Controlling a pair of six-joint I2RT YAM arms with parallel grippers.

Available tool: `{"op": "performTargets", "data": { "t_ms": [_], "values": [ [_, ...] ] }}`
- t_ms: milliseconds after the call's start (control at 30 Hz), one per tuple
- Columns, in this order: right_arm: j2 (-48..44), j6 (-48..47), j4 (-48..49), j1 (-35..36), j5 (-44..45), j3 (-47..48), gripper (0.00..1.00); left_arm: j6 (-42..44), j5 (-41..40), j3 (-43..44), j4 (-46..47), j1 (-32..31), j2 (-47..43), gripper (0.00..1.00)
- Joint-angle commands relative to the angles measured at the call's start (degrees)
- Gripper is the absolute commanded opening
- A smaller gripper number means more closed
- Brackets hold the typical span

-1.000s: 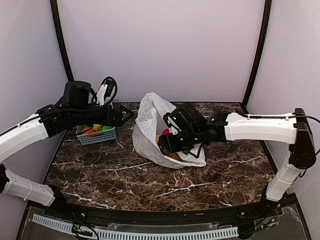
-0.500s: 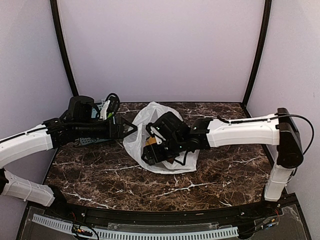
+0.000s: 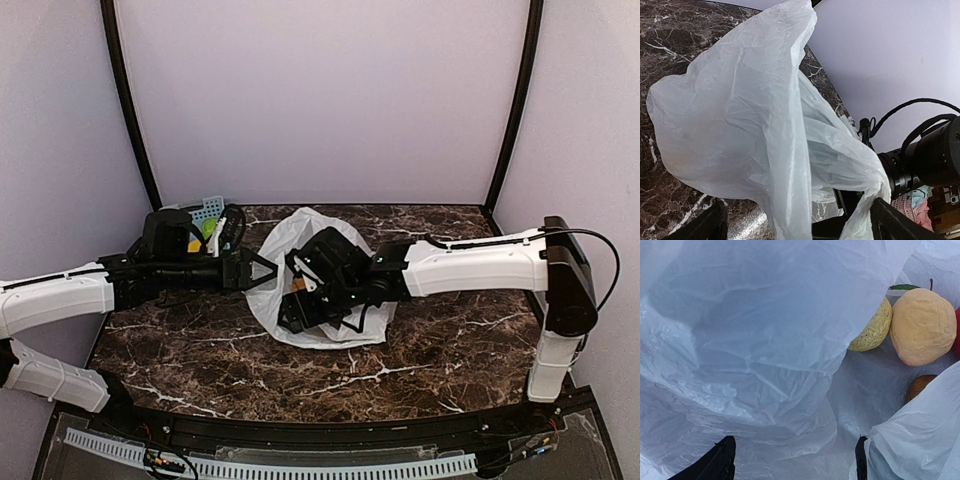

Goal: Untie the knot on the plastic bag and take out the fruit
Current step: Open the bag opening for the takeout bag.

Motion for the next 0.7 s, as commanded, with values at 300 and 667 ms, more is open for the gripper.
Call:
{"op": "performTargets", "data": {
  "t_ms": [300, 667],
  "values": [
    [2.2, 0.3, 1.2, 0.5, -0.5, 2.1, 0.80, -2.7, 2.8, -1.6, 9.6, 0.3, -2.6, 0.99],
    [2.0, 0.2, 0.6, 0.4, -0.3, 2.4, 0.80, -1.1, 2.4, -1.5, 3.8, 0.3, 0.0, 0.98]
  ]
}}
